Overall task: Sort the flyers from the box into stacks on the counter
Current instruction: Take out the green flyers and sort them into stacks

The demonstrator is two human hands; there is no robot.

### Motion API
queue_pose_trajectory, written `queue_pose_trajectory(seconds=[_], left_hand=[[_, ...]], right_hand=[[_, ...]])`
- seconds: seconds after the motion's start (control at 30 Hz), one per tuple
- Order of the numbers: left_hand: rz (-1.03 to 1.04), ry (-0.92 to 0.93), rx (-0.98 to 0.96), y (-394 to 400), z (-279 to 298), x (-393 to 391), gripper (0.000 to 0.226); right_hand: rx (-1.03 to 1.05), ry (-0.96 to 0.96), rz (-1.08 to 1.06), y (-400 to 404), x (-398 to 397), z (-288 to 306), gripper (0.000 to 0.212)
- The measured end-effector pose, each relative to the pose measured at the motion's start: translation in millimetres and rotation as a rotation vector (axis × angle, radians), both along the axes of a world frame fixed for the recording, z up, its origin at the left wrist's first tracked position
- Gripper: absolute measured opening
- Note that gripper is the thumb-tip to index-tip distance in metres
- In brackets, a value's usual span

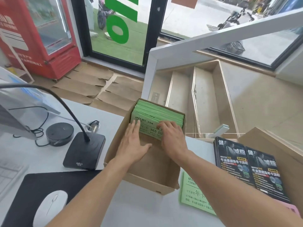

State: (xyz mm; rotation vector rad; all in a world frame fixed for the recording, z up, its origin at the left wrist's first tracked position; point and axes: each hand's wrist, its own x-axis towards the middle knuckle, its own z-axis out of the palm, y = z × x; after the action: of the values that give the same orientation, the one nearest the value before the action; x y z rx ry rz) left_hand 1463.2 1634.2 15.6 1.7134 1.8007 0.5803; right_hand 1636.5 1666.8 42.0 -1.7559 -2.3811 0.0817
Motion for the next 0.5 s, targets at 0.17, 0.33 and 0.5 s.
queue_pose_trajectory(seconds=[0.17, 0.33, 0.5], left_hand=[[-0.010, -0.045, -0.026, -2.0, 0.5, -1.1, 0.108], [-0.031, -0.053, -0.034, -1.8, 2.1, -0.3, 0.107], [-0.041, -0.051, -0.034, -1.6, 0.7, -0.5, 0.106]], right_hand=[[-0.010, 0.076, -0.011, 1.8, -6.7, 3.2, 0.051], [0.114, -0.026, -0.012, 3.4, -8.3, 3.7, 0.055], [0.151, -0.132, -0.011, 11.0, -6.9, 5.7, 0.055]])
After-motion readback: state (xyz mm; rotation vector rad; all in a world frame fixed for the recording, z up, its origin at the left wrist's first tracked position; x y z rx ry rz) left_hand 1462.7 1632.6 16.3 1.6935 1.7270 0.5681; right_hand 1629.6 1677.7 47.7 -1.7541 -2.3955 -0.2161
